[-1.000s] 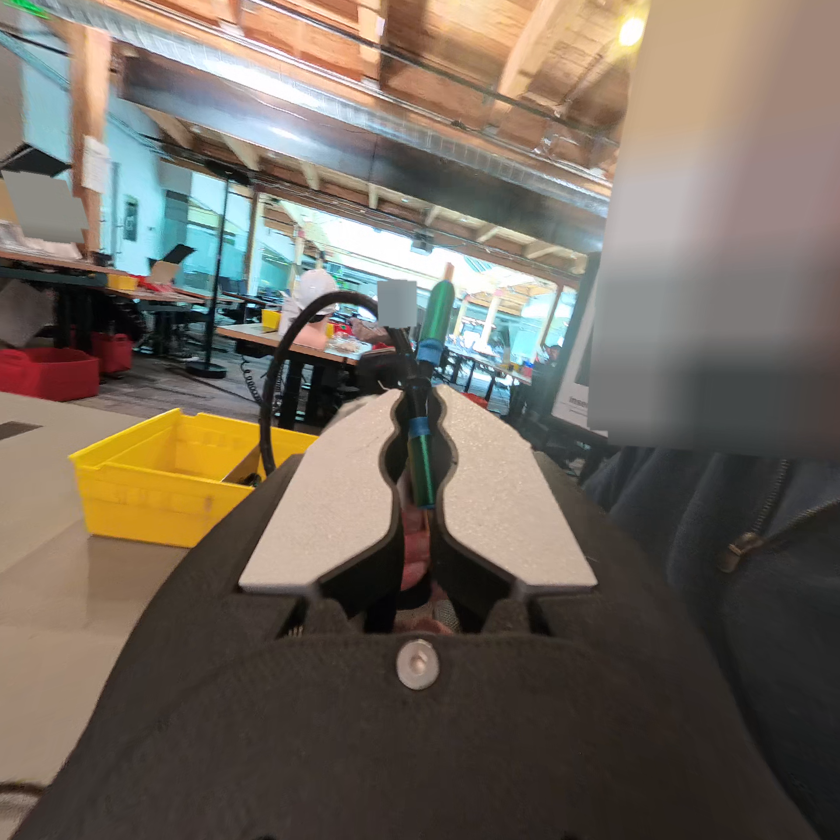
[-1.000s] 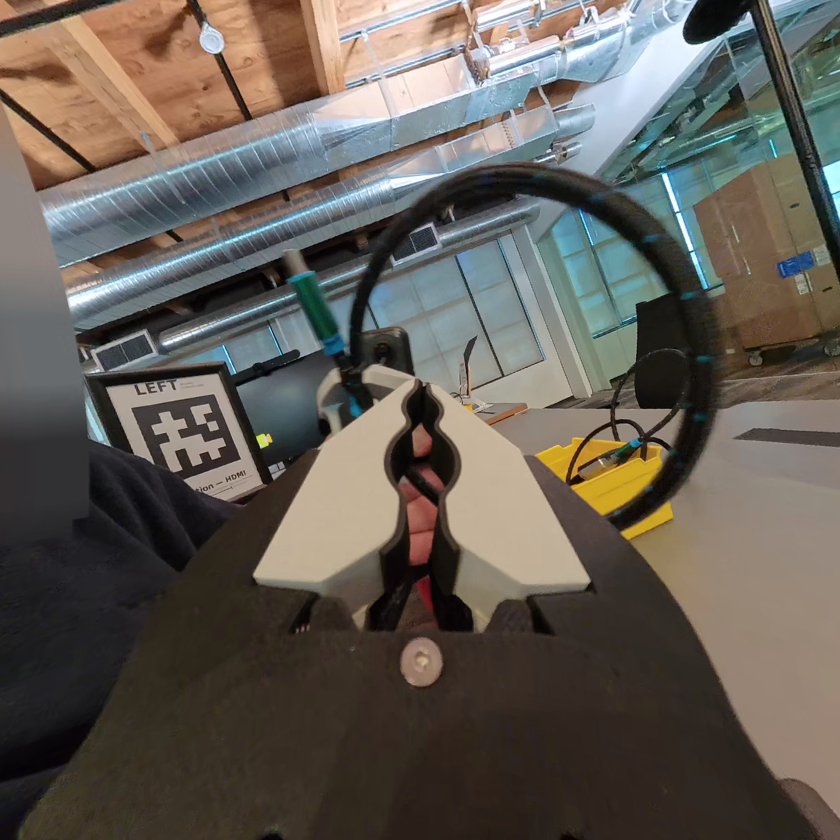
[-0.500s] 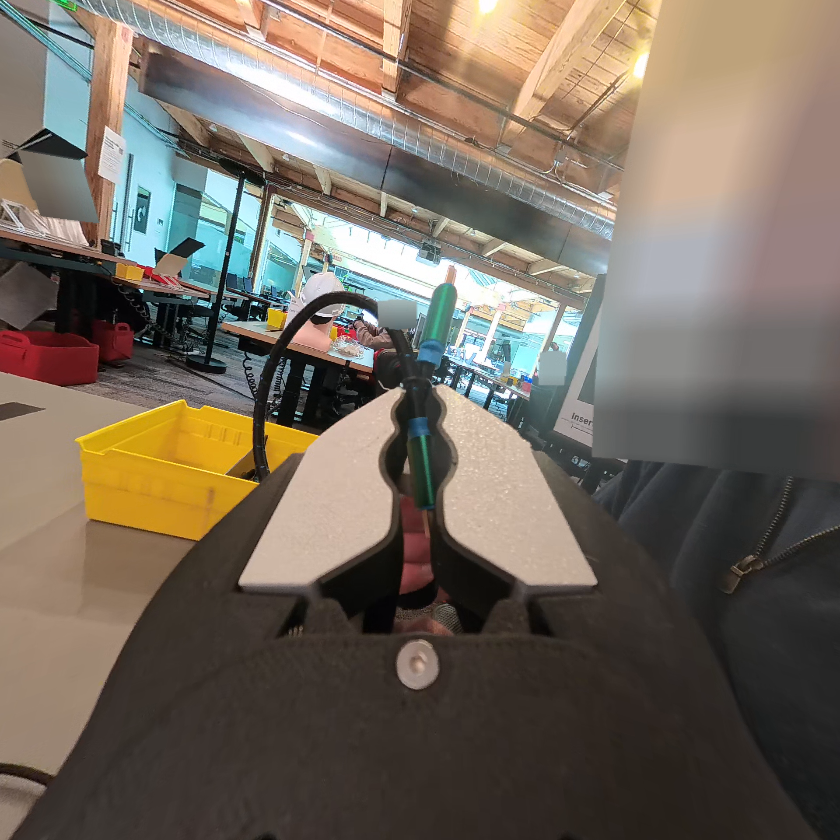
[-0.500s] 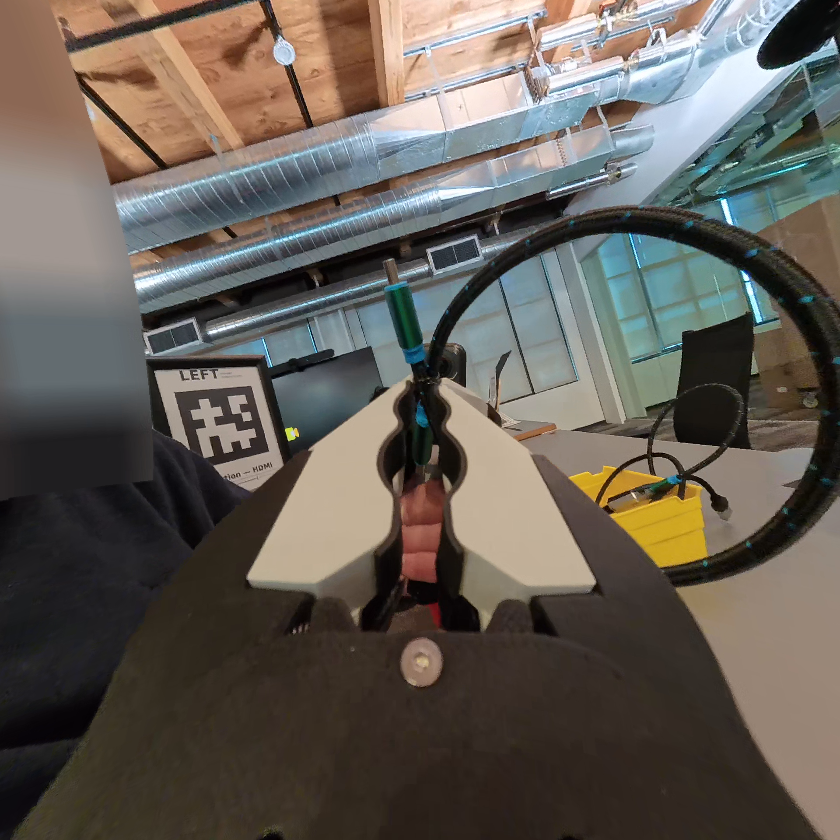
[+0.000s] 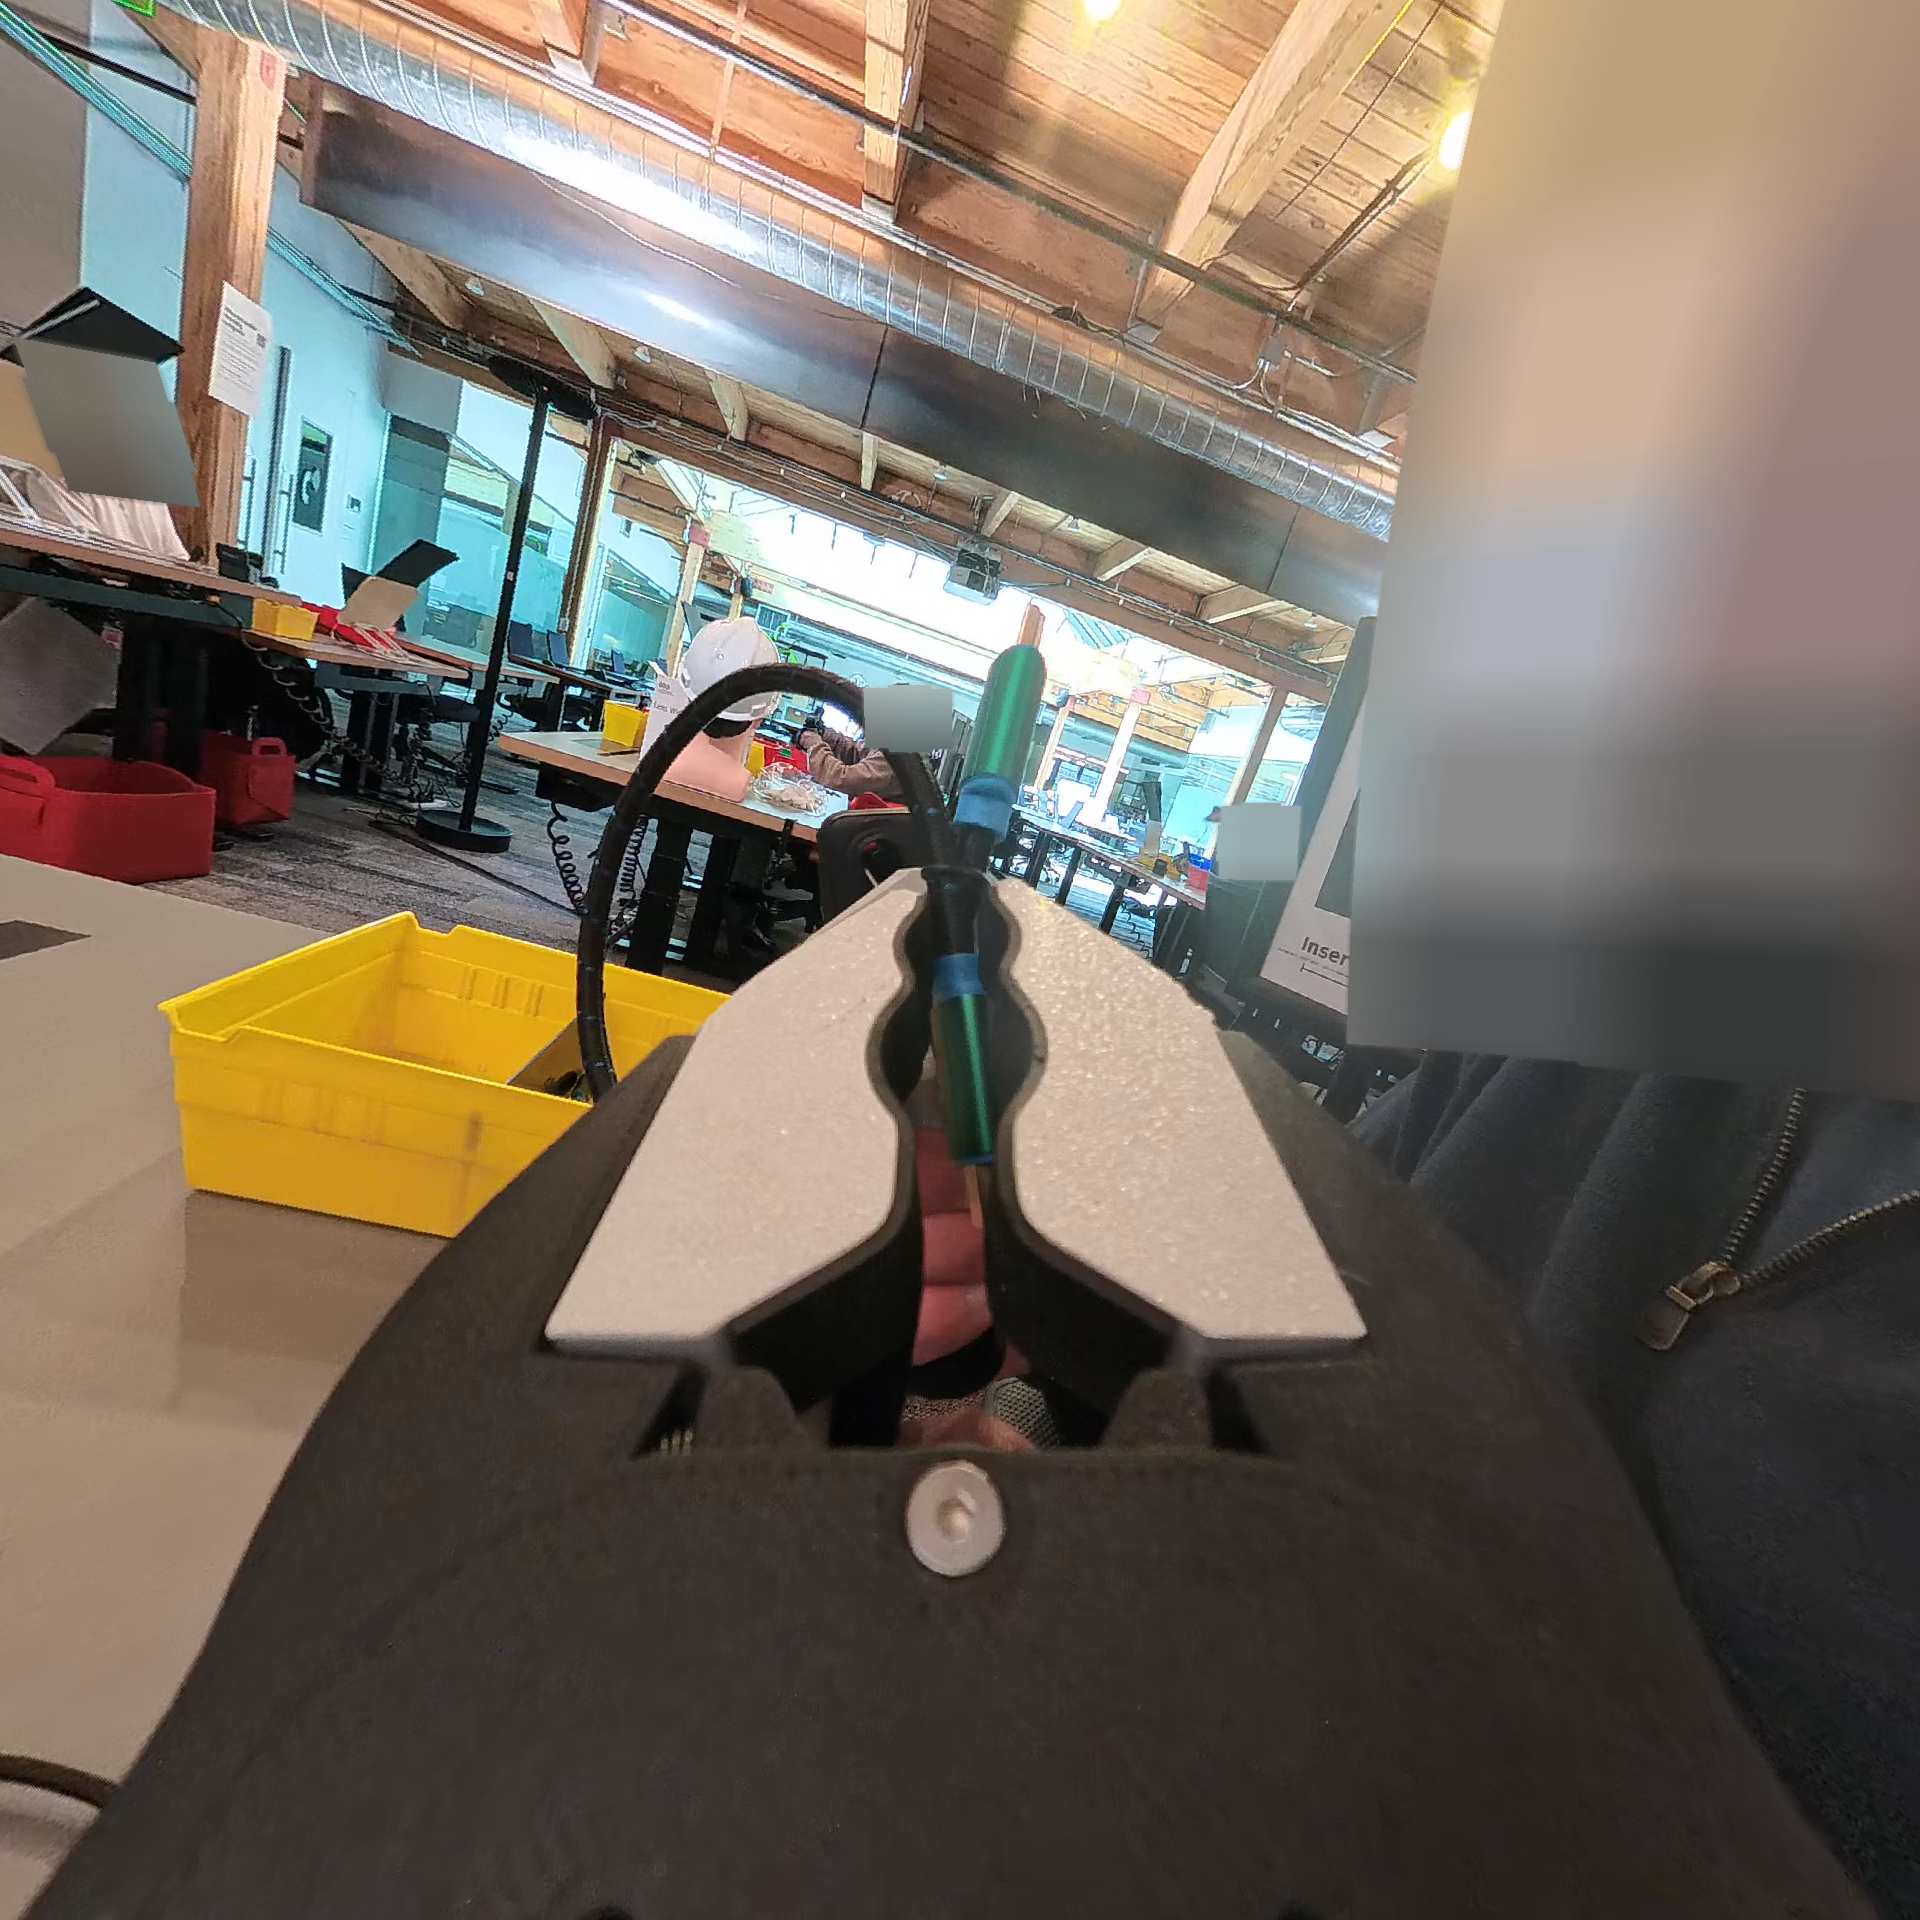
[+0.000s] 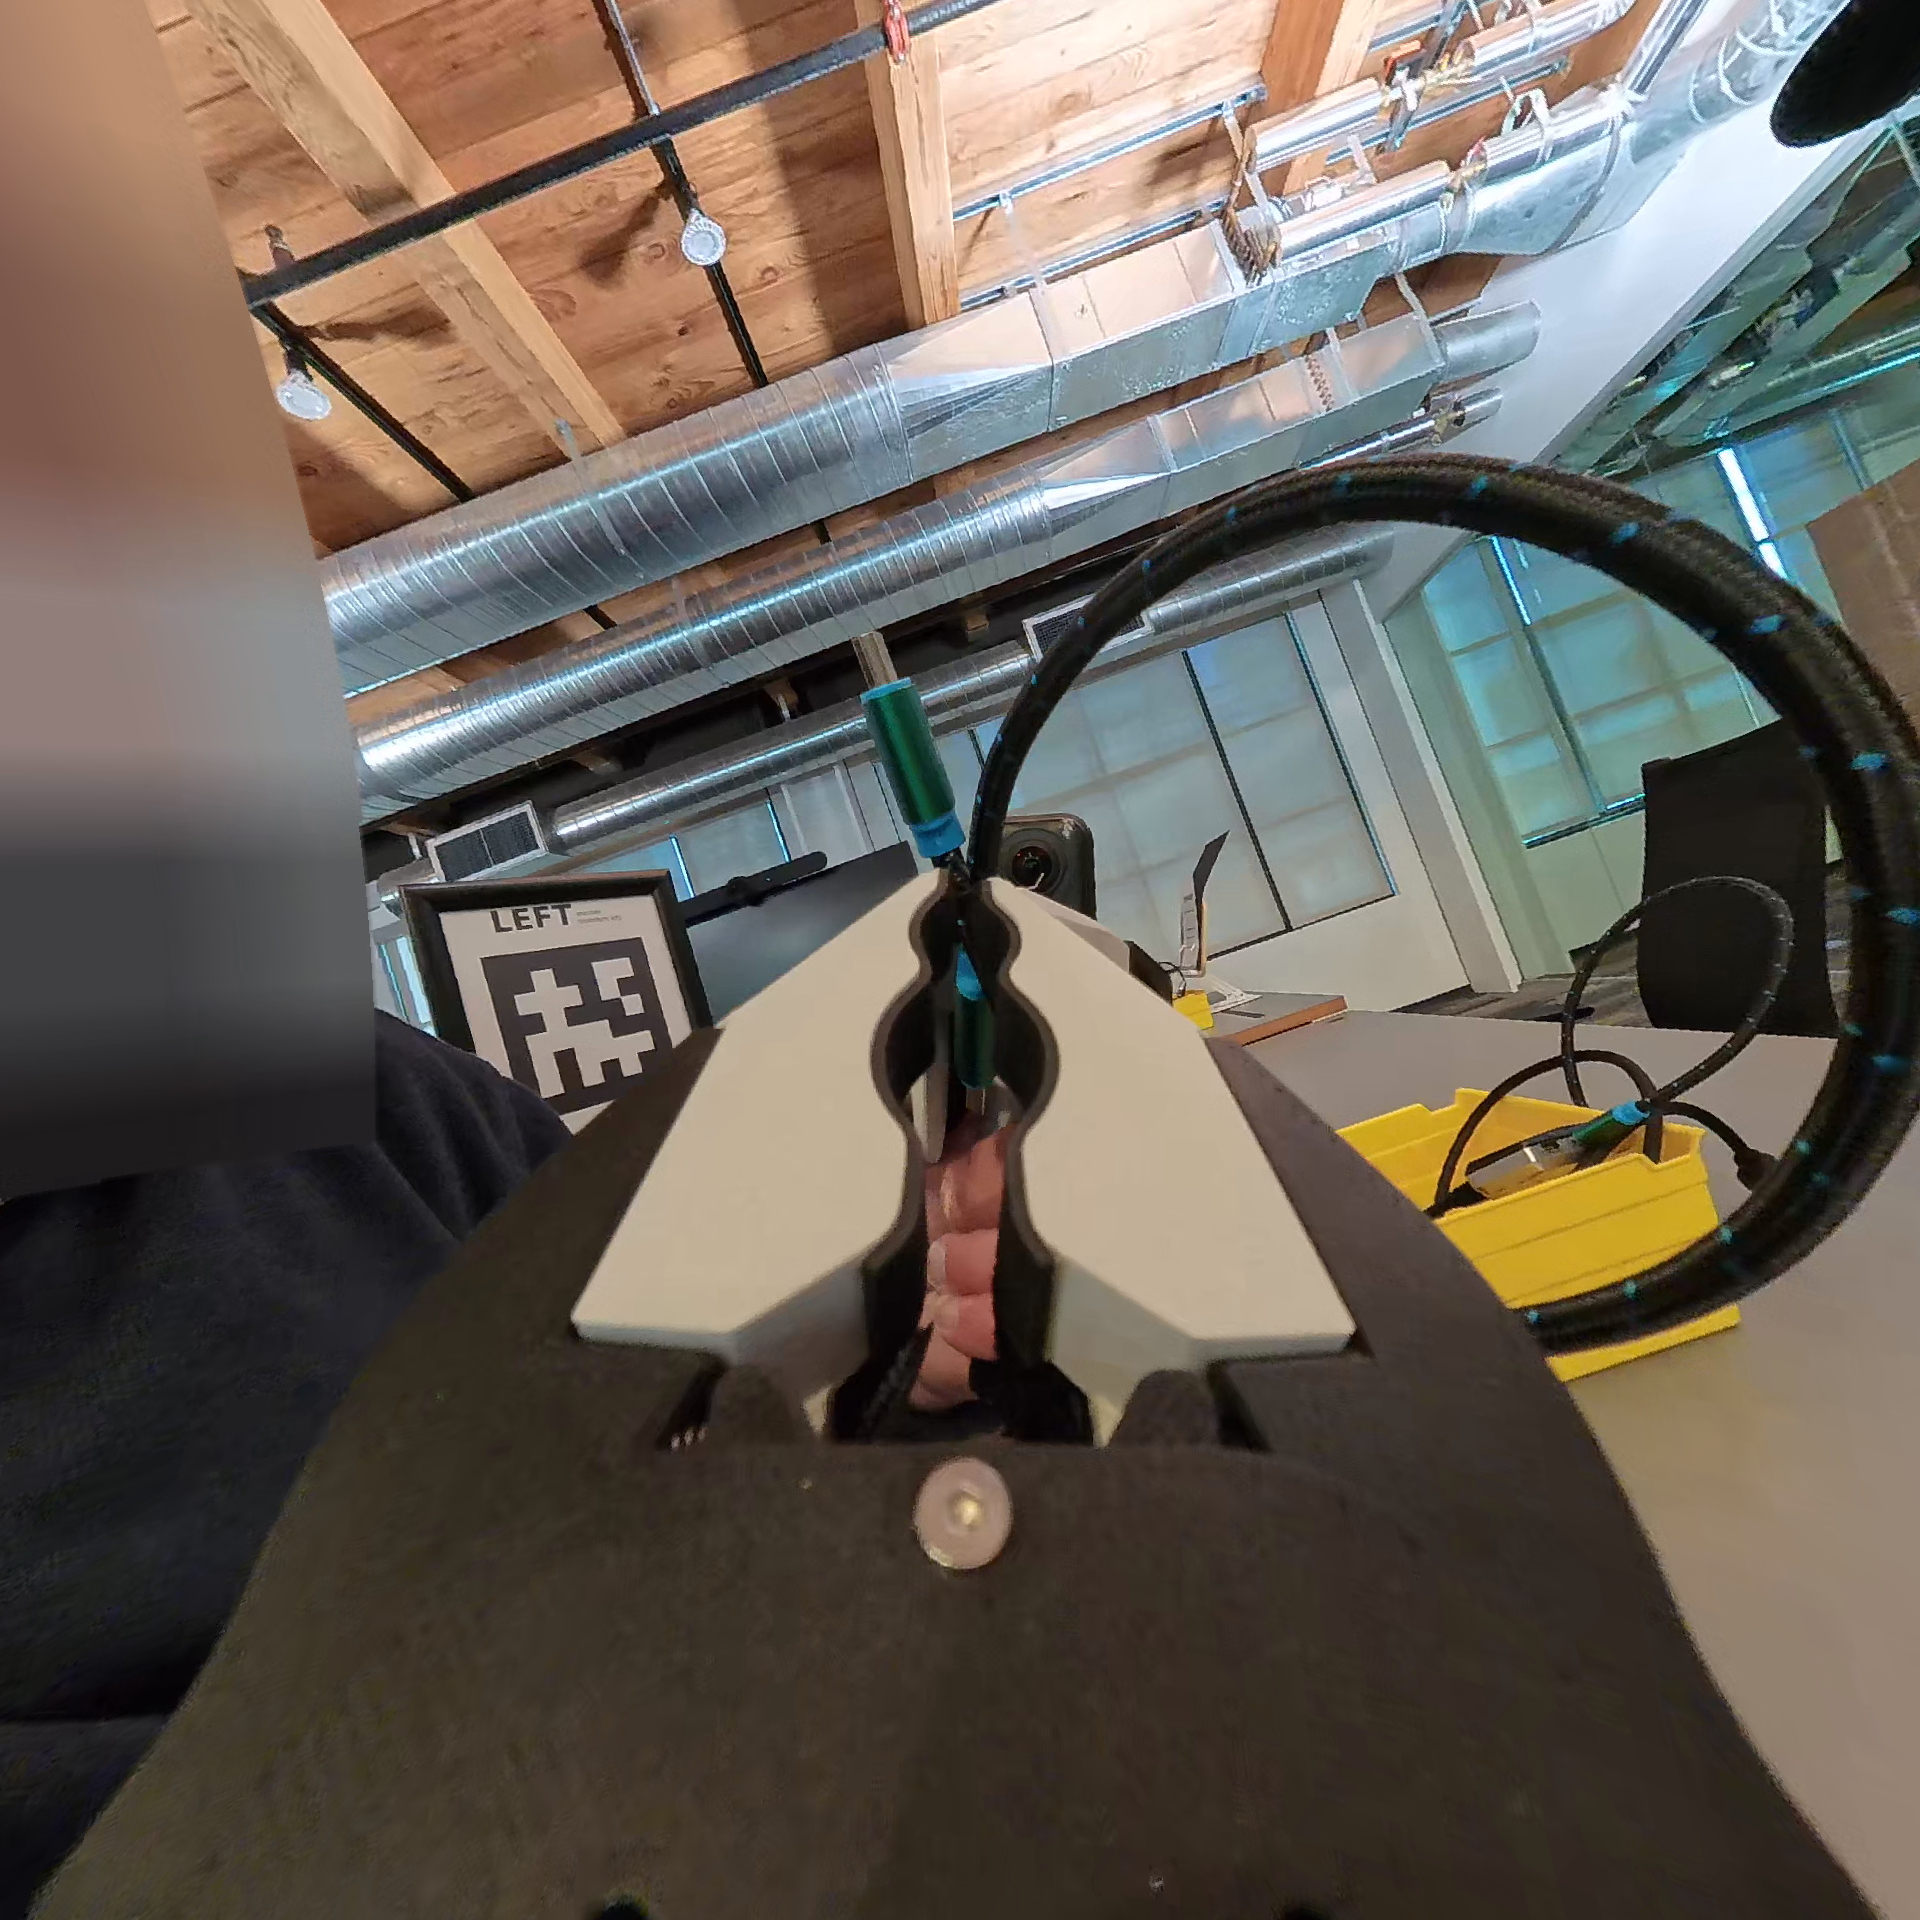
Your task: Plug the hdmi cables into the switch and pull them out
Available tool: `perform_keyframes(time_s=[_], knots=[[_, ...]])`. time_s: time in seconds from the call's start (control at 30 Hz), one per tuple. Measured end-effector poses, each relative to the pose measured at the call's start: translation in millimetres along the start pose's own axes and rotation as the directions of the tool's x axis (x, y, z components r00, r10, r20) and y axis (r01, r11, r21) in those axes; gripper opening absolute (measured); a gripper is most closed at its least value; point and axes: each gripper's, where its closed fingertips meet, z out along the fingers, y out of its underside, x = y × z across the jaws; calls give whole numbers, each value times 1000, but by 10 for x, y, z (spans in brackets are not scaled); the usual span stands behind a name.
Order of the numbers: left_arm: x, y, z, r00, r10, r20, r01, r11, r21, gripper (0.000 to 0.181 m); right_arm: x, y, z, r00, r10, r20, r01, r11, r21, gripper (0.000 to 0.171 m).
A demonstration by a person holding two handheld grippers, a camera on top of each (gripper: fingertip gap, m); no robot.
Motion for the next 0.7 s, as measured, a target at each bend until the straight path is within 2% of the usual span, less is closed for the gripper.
perform_keyframes(time_s=[0.47,0.7], knots=[[6,5,5,1000,-1,-2,1,1000,-2,7,-28,8,6,1000,11,13,-11,1000,-3,0],[39,-4,14,1000,-5,-16,5,1000,0,7,-55,29,2,998,-59,-12,58,997,-56,0]])
